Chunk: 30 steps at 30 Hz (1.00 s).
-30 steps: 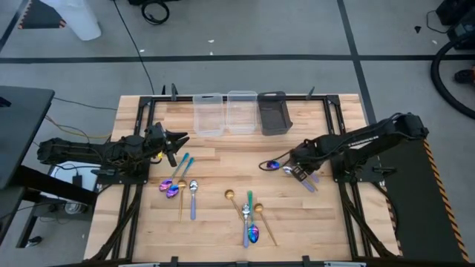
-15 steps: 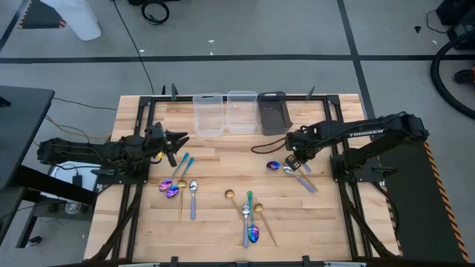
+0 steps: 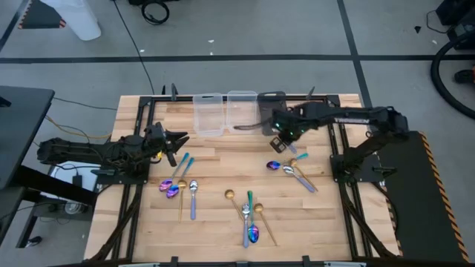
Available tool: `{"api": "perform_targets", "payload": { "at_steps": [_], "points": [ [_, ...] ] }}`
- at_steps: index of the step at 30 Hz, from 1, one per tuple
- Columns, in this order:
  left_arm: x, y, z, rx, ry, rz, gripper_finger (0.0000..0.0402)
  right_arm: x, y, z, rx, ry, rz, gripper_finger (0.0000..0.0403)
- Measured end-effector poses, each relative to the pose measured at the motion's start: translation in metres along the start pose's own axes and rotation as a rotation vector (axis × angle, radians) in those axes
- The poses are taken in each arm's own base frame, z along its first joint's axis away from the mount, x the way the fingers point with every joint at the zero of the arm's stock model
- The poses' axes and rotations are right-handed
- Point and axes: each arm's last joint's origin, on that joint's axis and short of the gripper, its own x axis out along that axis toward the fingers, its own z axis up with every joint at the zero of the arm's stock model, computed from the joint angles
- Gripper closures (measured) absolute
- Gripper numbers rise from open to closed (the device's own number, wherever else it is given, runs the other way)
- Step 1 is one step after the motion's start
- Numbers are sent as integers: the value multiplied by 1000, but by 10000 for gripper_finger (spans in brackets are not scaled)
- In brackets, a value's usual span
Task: Sort silverware by color (type)
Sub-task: Put the violet spoon into the black bin
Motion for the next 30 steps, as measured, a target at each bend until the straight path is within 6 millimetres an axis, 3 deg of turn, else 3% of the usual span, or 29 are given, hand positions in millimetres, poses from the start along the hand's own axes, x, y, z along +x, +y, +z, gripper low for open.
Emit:
{"api": "perform_targets", "payload": {
  "at_steps": [7, 13, 22, 30],
  "points": [
    [0, 0, -1, 6, 13, 3, 299, 3, -10, 47, -30, -26, -20, 344],
    [0, 0, -2, 2, 21, 5, 299, 11, -26, 75, -22, -26, -43, 344],
    [0, 1, -3, -11, 30, 7, 299, 36, -53, 102, -3, -28, -64, 344],
    [0, 1, -4, -12, 36, 8, 299, 43, -71, 114, 29, -65, -69, 344]
  ]
}}
